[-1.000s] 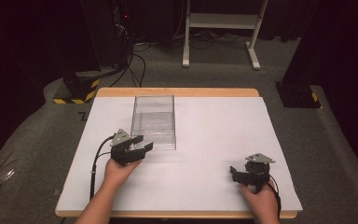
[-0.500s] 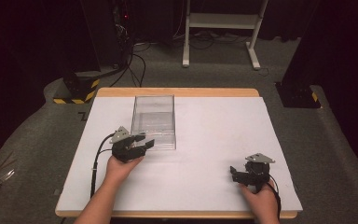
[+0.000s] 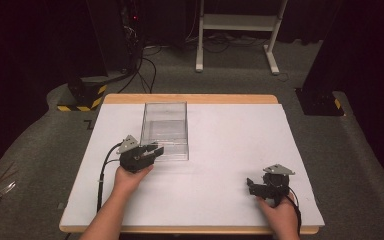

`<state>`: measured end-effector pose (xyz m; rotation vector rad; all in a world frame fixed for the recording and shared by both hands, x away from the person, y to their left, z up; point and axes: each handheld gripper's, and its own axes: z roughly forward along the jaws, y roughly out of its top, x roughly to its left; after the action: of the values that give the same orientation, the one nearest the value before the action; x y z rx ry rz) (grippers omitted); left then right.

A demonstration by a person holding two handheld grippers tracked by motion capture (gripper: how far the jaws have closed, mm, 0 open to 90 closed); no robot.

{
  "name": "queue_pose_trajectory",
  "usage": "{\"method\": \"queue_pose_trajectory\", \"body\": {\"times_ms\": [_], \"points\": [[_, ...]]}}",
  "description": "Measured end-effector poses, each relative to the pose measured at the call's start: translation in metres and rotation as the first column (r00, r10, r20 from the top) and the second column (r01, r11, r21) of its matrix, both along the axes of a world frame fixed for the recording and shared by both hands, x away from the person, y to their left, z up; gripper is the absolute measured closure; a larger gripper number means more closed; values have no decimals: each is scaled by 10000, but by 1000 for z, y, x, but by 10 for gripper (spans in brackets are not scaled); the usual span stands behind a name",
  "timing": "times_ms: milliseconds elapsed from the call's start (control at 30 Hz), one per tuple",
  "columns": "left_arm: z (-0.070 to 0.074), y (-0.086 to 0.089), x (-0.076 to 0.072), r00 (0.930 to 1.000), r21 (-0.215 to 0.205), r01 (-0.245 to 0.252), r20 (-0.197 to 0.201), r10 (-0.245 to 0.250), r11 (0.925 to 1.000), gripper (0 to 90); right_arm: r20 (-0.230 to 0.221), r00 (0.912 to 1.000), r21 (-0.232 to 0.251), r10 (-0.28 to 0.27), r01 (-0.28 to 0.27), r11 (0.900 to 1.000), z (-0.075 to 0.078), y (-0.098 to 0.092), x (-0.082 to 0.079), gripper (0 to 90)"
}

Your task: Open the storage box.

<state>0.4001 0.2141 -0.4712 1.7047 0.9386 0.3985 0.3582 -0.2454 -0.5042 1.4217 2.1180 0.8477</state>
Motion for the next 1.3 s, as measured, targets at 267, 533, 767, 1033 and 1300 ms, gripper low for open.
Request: {"method": "queue_pose_trajectory", "body": {"times_ms": [267, 533, 767, 1033, 1300], "points": [[-4, 2, 2, 9998, -127, 175, 43, -174, 9998, 701, 9, 10000, -8, -10, 10, 10000, 0, 0, 0, 100], [-5, 6, 2, 9989, -75, 429, 193, -427, 9991, 769, 28, 10000, -3, -15, 15, 10000, 0, 0, 0, 100], [-6, 9, -1, 9975, -130, 637, 329, -633, 9979, 783, 26, 10000, 0, -21, 21, 10000, 0, 0, 0, 101], [-9, 11, -8, 9963, -370, 785, 379, -771, 9962, 795, 36, 10000, -11, -17, 17, 10000, 0, 0, 0, 102], [-11, 13, -16, 9947, -558, 943, 475, -917, 9940, 805, 32, 10000, -6, -21, 21, 10000, 0, 0, 0, 102]]}}
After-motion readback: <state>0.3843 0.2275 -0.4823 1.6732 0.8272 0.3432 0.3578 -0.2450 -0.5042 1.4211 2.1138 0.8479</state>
